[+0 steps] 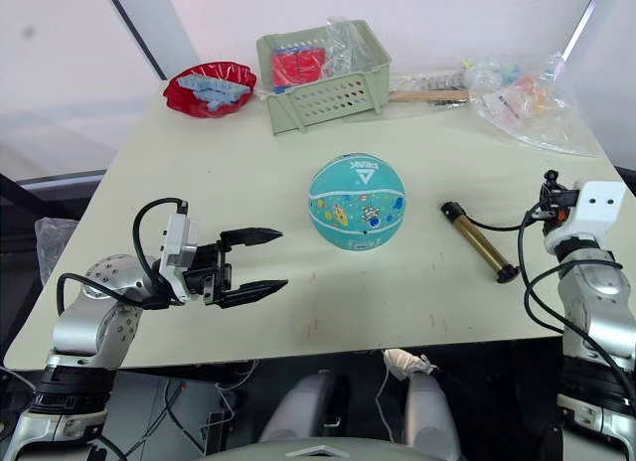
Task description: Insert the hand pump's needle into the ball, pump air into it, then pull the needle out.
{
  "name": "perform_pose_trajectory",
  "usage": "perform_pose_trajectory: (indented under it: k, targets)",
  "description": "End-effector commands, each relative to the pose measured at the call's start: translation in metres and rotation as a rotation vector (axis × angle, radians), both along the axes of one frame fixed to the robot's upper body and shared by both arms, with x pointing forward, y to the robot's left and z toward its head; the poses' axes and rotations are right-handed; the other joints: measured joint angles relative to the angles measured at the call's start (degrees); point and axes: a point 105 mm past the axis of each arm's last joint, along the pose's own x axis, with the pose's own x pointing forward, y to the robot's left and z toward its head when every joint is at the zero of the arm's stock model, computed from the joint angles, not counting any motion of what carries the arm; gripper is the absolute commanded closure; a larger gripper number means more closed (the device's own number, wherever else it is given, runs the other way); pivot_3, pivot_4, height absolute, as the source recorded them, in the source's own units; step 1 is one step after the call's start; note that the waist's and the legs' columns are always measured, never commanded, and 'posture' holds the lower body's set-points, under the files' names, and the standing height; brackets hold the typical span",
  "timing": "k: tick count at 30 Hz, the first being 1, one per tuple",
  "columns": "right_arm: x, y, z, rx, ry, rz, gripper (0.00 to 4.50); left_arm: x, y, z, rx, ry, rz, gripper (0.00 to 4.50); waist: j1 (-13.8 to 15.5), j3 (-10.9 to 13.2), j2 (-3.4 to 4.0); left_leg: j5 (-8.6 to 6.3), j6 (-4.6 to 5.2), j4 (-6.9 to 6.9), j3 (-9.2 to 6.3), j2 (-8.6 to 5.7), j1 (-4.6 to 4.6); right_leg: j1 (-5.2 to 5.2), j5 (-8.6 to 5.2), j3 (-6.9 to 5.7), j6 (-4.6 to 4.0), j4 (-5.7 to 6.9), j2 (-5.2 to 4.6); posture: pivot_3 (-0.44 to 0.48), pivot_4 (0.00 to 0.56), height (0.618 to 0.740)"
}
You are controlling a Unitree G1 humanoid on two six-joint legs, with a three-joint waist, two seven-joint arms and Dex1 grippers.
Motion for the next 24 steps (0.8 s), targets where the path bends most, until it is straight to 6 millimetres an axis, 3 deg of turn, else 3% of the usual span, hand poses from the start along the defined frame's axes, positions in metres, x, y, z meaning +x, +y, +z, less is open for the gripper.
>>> perform_pose_trajectory:
  k: [1,6,15,24]
  targets:
    - [-0.012,-0.004,0.02,-0.009,-0.038,0.036,2.67,-0.001,-0.001,0.004,0.0,-0.028,-0.019,0.0,0.0,0.0,0.0,0.0,0.0,0.0,0.0,0.0,0.0,0.0,0.0,0.0,0.0,0.0,0.0,0.0,0.15,0.737]
    - [-0.03,-0.004,0.016,0.001,0.029,0.125,0.02,0.0,0.0,0.003,0.003,-0.025,-0.021,0.0,0.1,0.0,-0.01,-0.01,0.01,0.0,0.0,0.01,-0.01,0.0,0.0,0.0,0.0,-0.01,0.0,0.0,0.15,0.737]
    - [-0.069,-0.006,-0.008,-0.01,0.208,0.291,0.02,-0.001,0.002,0.0,0.006,-0.017,-0.024,0.0,0.2,0.0,-0.02,-0.01,0.02,0.0,-0.08,0.01,-0.02,0.05,-0.02,-0.08,0.01,-0.01,-0.03,0.0,0.15,0.737]
    - [-0.093,-0.012,-0.016,-0.107,0.252,0.358,0.02,-0.002,0.007,-0.003,0.014,-0.006,-0.008,0.0,0.3,0.0,-0.02,-0.01,0.01,0.0,-0.42,0.01,-0.06,0.15,-0.1,-0.41,-0.11,-0.01,-0.03,0.0,0.15,0.737]
